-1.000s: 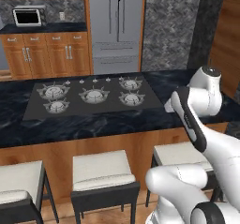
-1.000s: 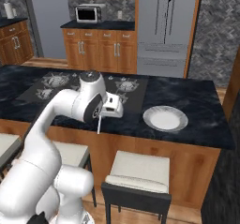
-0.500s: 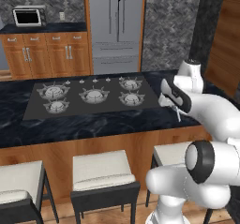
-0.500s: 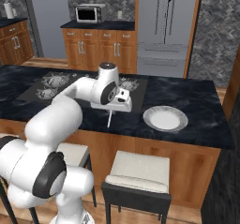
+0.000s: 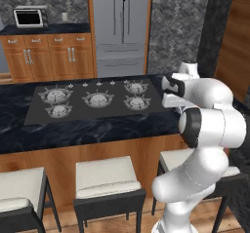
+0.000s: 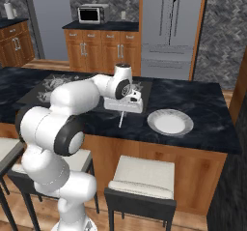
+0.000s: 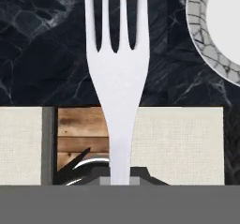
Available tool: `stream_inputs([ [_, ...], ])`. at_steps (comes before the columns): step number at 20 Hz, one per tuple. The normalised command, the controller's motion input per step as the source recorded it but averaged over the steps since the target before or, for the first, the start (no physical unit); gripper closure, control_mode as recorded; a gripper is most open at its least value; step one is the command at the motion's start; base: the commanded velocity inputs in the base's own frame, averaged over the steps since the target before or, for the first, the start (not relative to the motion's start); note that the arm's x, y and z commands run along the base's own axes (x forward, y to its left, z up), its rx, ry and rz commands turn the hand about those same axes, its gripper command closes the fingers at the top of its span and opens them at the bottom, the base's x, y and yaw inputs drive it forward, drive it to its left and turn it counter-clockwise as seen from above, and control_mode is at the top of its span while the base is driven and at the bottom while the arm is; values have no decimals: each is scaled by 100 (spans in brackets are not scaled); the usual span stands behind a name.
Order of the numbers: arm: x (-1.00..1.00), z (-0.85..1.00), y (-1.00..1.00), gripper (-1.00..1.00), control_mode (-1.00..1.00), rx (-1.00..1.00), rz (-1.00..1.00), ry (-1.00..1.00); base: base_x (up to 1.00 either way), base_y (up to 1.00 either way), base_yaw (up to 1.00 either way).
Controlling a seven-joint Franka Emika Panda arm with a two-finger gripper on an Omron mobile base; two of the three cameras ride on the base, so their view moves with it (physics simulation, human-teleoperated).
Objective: Take the fork and place it on the left side of the plate. Then take the spoon and place it on the right side of the plate. Make sure they're directly next to the plate.
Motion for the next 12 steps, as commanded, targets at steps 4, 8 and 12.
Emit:
stream_inputs([
  [4, 52, -39, 0, 100, -100, -4, -2, 2, 0, 0, 0],
  [8, 53, -43, 0, 100, -100, -4, -1, 4, 0, 0, 0],
  [12, 40, -46, -6, 100, -100, -4, -1, 2, 0, 0, 0],
])
